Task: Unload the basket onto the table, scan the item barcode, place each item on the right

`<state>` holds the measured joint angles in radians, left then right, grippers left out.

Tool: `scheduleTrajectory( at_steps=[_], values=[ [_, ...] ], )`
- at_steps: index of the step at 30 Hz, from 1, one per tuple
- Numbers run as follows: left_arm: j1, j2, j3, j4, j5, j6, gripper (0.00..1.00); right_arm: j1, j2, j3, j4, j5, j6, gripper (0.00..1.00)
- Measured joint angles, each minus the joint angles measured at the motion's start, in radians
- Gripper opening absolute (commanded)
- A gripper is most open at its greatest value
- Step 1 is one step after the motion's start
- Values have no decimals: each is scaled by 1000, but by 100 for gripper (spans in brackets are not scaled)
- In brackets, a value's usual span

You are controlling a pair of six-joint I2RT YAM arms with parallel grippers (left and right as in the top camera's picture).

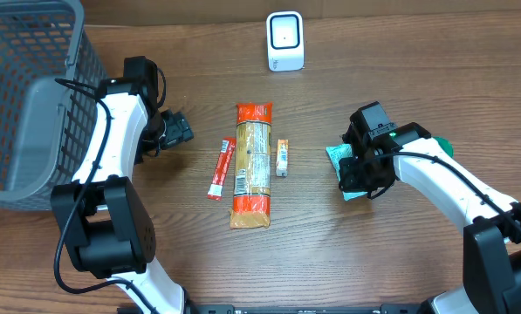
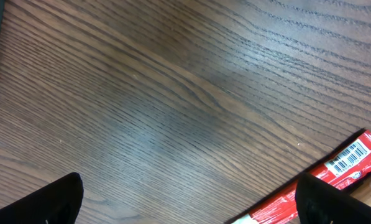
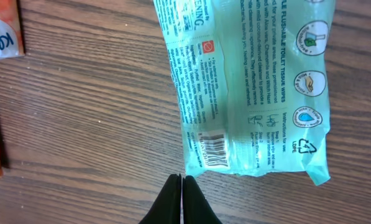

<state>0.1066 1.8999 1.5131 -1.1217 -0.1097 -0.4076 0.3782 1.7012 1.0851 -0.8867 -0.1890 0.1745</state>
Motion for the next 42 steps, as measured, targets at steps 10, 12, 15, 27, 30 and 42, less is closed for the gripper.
scheduleTrajectory(
  at_steps=[10, 12, 15, 27, 30, 42],
  values=[
    [0, 0, 0, 0, 0, 0, 100, 0, 0, -32, 99, 93, 35, 5],
    [0, 0, 0, 0, 0, 0, 100, 0, 0, -56, 116, 110, 43, 6],
    [0, 0, 0, 0, 0, 0, 100, 0, 0, -89, 159, 121, 69, 6],
    [0, 0, 0, 0, 0, 0, 100, 0, -20, -179, 280, 123, 122, 9],
    [0, 0, 0, 0, 0, 0, 100, 0, -20, -177, 267, 122, 125, 10],
    [0, 0, 0, 0, 0, 0, 100, 0, -17, -1, -46, 130, 135, 34]
  ],
)
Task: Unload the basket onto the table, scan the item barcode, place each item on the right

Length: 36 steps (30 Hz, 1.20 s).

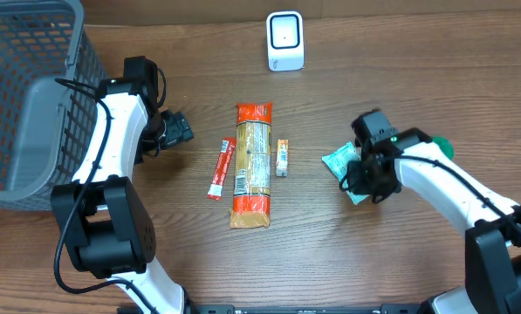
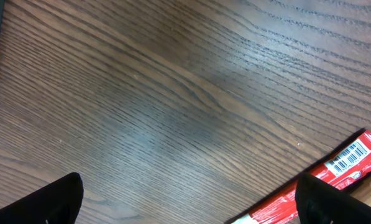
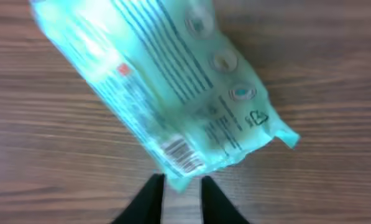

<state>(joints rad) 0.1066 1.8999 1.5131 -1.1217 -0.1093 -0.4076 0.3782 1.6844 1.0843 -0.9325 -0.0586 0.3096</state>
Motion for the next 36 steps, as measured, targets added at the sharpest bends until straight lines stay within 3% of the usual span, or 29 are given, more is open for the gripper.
scheduleTrajectory(
  at_steps=[2, 4, 12, 24, 36],
  values=[
    [0, 0, 0, 0, 0, 0, 100, 0, 0, 58, -25, 3, -9, 50],
    [0, 0, 0, 0, 0, 0, 100, -1, 0, 97, -23, 13, -24, 59],
    [0, 0, 0, 0, 0, 0, 100, -42, 4, 114, 90, 133, -58, 53],
    [0, 0, 0, 0, 0, 0, 100, -98, 123, 38, 85, 167, -9, 45],
    [0, 0, 0, 0, 0, 0, 100, -97, 123, -32, -18, -100, 0, 44]
  ],
)
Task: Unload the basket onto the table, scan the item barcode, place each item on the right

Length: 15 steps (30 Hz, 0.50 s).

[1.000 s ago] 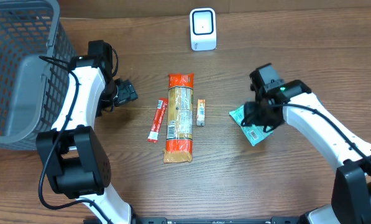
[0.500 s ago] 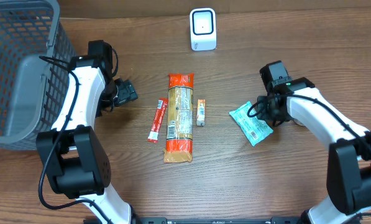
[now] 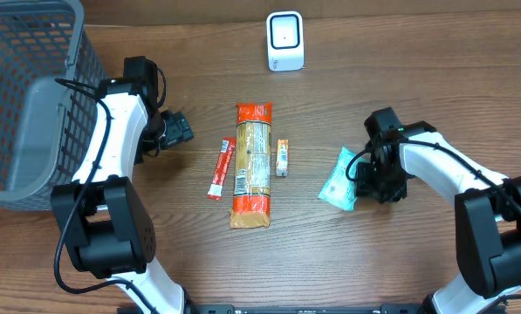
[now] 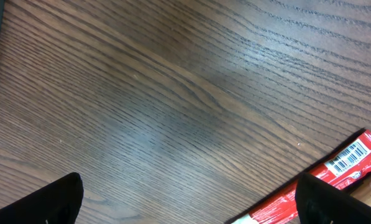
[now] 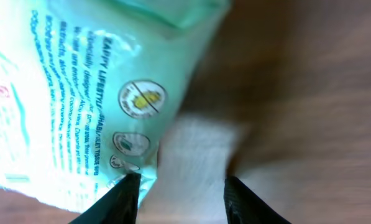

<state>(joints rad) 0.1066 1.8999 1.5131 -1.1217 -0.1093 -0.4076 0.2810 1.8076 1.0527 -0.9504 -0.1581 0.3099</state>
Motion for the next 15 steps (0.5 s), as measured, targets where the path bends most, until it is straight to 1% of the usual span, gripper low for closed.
scheduleTrajectory(
  at_steps=[5, 7, 10, 11, 12, 13, 14, 15],
  values=[
    [0, 0, 0, 0, 0, 0, 100, 0, 0, -4, -56, -44, -13, 45],
    [0, 0, 0, 0, 0, 0, 100, 0, -2, 18, -103, -50, -28, 47],
    [0, 0, 0, 0, 0, 0, 100, 0, -23, 83, -148, -55, -64, 58],
    [0, 0, 0, 0, 0, 0, 100, 0, -34, 106, -148, -55, -78, 64],
    [0, 0, 0, 0, 0, 0, 100, 0, -48, 134, -148, -56, -89, 66],
    [0, 0, 0, 0, 0, 0, 100, 0, -58, 154, -145, -56, -101, 73],
    [0, 0, 0, 0, 0, 0, 100, 0, -69, 173, -137, -60, -109, 78],
    [0, 0, 0, 0, 0, 0, 100, 0, -77, 184, -127, -60, -120, 78]
  ],
)
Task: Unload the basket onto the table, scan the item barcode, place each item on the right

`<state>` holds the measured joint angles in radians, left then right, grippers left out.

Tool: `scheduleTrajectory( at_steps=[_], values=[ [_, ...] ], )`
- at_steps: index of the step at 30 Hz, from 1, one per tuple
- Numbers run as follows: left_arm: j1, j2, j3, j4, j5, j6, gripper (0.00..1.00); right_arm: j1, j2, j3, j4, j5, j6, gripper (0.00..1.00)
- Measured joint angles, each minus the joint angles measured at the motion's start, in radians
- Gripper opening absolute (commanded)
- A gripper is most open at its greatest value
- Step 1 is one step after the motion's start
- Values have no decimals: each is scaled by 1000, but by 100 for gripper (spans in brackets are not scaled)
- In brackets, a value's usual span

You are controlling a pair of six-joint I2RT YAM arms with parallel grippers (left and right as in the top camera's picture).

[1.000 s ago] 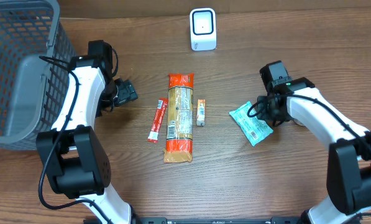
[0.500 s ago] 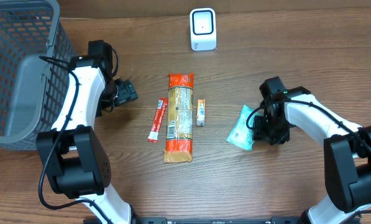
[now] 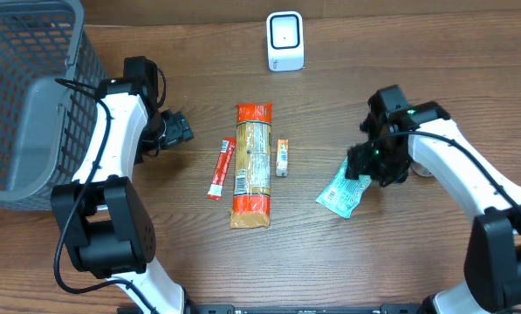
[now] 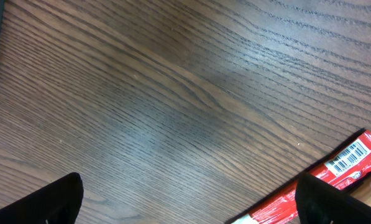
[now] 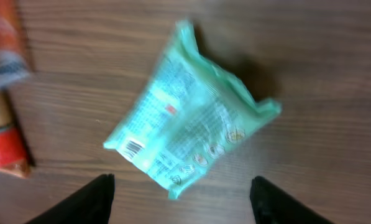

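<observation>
The green tissue packet (image 3: 342, 193) lies flat and slantwise on the table, right of the middle, with its printed side and barcode (image 5: 133, 147) facing up. My right gripper (image 3: 375, 163) hangs above it, just up and to its right, wide open and holding nothing. In the right wrist view the packet (image 5: 191, 134) shows between and ahead of the fingers (image 5: 92, 199). The white scanner (image 3: 285, 41) stands at the table's far edge. My left gripper (image 3: 177, 129) is open over bare wood at the left, with a red stick packet (image 4: 334, 177) at its right finger.
A grey mesh basket (image 3: 24, 96) fills the far left. In the middle lie a red stick packet (image 3: 221, 168), a long orange-ended pasta bag (image 3: 252, 164) and a small packet (image 3: 282, 158), side by side.
My right gripper was low against the green packet with its fingers partly spread. Now it is higher, farther back and wide open. The packet lies flat. The left arm has not moved.
My right gripper was first shut at the near end of the green packet, farther right on the table. Then it was slightly open at a turned packet, and later low against it farther left. The packet now lies slantwise, free of the open gripper.
</observation>
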<state>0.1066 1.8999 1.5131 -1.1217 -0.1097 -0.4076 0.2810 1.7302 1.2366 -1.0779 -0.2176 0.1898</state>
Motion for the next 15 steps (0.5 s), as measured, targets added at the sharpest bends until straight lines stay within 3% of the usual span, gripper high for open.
scheduleTrajectory(
  at_steps=[15],
  values=[
    [0, 0, 0, 0, 0, 0, 100, 0, -9, -76, 139, 158, -55, 64]
  ],
)
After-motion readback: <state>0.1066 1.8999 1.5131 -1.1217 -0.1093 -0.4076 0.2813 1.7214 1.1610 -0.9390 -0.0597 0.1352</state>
